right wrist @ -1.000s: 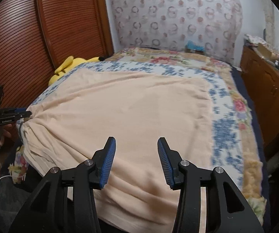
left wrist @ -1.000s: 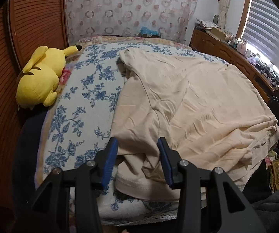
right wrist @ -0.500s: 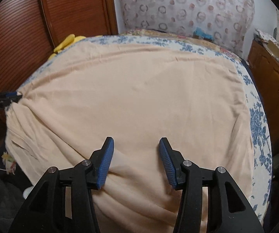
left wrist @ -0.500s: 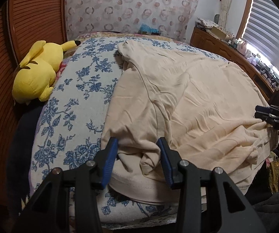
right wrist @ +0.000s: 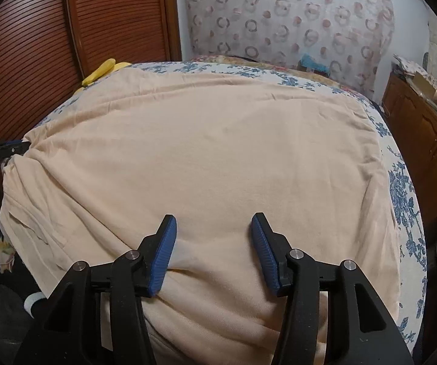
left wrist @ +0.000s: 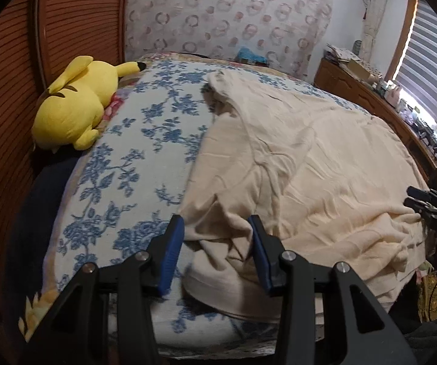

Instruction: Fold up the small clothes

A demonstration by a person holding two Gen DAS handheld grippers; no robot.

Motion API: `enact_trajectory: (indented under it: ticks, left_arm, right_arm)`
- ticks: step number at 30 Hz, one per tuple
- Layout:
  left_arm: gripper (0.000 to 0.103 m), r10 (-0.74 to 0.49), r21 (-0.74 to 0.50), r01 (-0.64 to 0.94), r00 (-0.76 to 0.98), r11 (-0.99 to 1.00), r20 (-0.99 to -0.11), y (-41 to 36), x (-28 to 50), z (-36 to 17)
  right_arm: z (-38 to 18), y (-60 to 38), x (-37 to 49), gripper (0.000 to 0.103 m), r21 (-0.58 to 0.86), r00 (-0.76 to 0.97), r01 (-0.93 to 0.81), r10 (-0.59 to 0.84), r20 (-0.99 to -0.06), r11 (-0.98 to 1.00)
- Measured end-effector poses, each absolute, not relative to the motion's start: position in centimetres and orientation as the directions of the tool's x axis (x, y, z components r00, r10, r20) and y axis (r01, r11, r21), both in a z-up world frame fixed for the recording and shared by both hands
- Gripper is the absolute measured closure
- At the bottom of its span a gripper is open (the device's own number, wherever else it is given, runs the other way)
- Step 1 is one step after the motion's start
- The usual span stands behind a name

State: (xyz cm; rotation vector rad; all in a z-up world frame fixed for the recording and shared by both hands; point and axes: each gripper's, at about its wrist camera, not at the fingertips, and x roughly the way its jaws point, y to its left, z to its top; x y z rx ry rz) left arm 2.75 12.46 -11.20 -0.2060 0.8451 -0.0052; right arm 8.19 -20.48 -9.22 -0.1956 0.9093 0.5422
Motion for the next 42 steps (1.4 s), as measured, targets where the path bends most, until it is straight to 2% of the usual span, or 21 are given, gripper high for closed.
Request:
enact_trajectory:
  ticks: [4, 7, 8, 9, 14, 20, 22, 24, 26, 27, 35, 42]
  left_arm:
    - [0.061, -0.059, -0.131, -0.061, 0.661, 0.989, -0.748, 12.0, 3.2, -11.3]
    - [0.055, -0.028, -0.082, -0.051, 0.661, 0.995, -0.750, 11.5, 3.5, -11.5]
    - [0.050, -0.018, -0.061, -0.042, 0.663, 0.997, -0.748, 11.3, 3.8, -11.6]
    - [0.039, -0.010, -0.050, -0.042, 0.661, 0.998, -0.751, 11.3, 4.0, -11.7]
    - [0.030, -0.015, -0.060, -0.047, 0.655, 0.997, -0.755, 11.7, 5.1, -11.9]
    - [0.029, -0.043, -0.101, -0.050, 0.657, 0.994, -0.752, 12.3, 5.4, -11.8]
    - [0.045, -0.078, -0.145, -0.045, 0.667, 0.988, -0.741, 12.8, 5.3, -11.6]
    - [0.073, -0.096, -0.170, -0.046, 0.667, 0.984, -0.739, 13.1, 5.1, -11.5]
    - [0.093, -0.138, -0.212, -0.033, 0.660, 0.977, -0.739, 13.3, 5.0, -11.5]
    - [0.097, -0.158, -0.234, -0.028, 0.658, 0.972, -0.736, 13.4, 5.0, -11.4]
    - [0.099, -0.217, -0.232, 0.081, 0.722, 0.969, -0.657, 10.3, 4.4, -6.9]
    - [0.099, -0.317, -0.222, 0.228, 0.740, 0.948, -0.594, 5.9, 6.0, -1.9]
  right_arm:
    - [-9.3, -20.3, 8.1, 0.048, 0.055, 0.499, -0.525, 0.359, -0.789, 0.849]
    - [-9.4, -20.4, 8.0, 0.048, 0.056, 0.506, -0.522, 0.362, -0.783, 0.851]
    - [-9.4, -20.4, 8.0, 0.048, 0.057, 0.508, -0.521, 0.363, -0.781, 0.851]
    - [-9.4, -20.4, 8.0, 0.048, 0.057, 0.510, -0.521, 0.364, -0.779, 0.852]
    - [-9.5, -20.4, 7.8, 0.048, 0.057, 0.514, -0.521, 0.366, -0.776, 0.852]
    - [-9.5, -20.3, 7.8, 0.048, 0.059, 0.519, -0.521, 0.370, -0.771, 0.852]
    - [-9.6, -20.3, 7.7, 0.048, 0.060, 0.521, -0.522, 0.373, -0.768, 0.851]
    - [-9.6, -20.4, 7.6, 0.048, 0.061, 0.521, -0.523, 0.376, -0.766, 0.850]
    - [-9.6, -20.3, 7.7, 0.048, 0.062, 0.521, -0.524, 0.377, -0.766, 0.850]
    - [-9.6, -20.3, 7.7, 0.048, 0.062, 0.522, -0.524, 0.377, -0.765, 0.850]
    - [-9.5, -20.4, 7.8, 0.048, 0.079, 0.511, -0.521, 0.385, -0.768, 0.850]
    - [-8.2, -22.1, 7.9, 0.048, 0.101, 0.536, -0.480, 0.383, -0.752, 0.871]
